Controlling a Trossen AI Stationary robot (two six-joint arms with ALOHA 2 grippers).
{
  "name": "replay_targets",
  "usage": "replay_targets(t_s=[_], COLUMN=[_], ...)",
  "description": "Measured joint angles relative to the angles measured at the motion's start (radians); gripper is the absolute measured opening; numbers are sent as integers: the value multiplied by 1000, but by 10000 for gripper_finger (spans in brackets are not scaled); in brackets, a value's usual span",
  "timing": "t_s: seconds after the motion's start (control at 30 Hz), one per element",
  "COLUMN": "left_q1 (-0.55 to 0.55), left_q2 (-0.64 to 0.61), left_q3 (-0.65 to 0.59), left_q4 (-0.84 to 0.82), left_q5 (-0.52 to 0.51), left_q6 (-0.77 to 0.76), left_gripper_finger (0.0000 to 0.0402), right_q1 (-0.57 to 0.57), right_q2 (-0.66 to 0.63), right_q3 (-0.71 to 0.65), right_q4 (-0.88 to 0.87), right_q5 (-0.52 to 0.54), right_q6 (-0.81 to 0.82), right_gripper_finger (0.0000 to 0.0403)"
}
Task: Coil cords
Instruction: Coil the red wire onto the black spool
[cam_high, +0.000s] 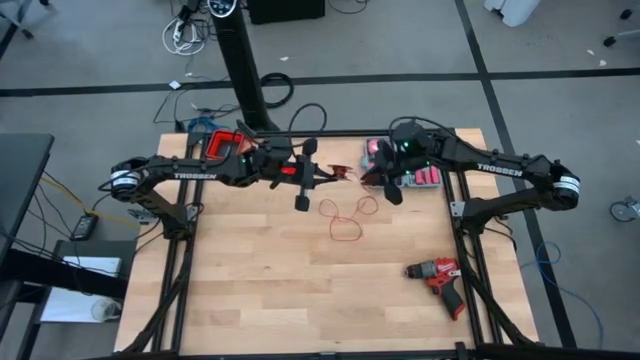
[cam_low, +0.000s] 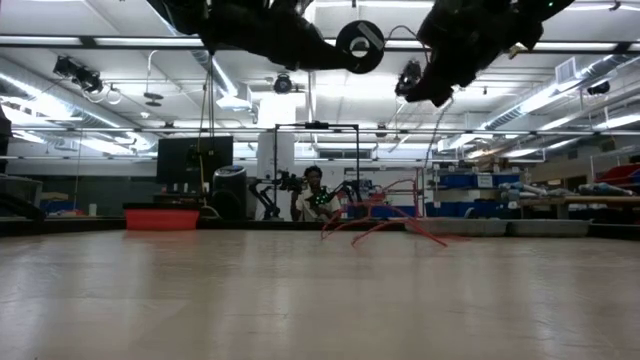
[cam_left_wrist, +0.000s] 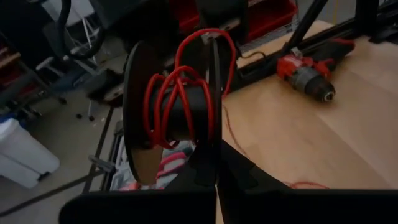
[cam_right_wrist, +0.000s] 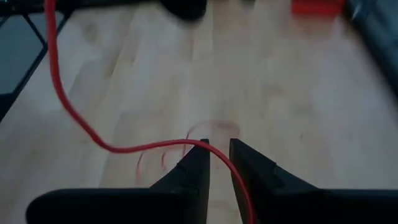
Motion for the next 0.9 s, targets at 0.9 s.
replay_targets(t_s=[0.9], left_q1=[0], left_q2=[-11], left_q3=[0], left_q4=[-30], left_q5=[2], left_q6=[-73], left_gripper_finger=[0], right_q1=[21], right_q2=[5], right_q3=[-127], right_q4=[103], right_q5=[87], right_q6=[69], right_gripper_finger=[187])
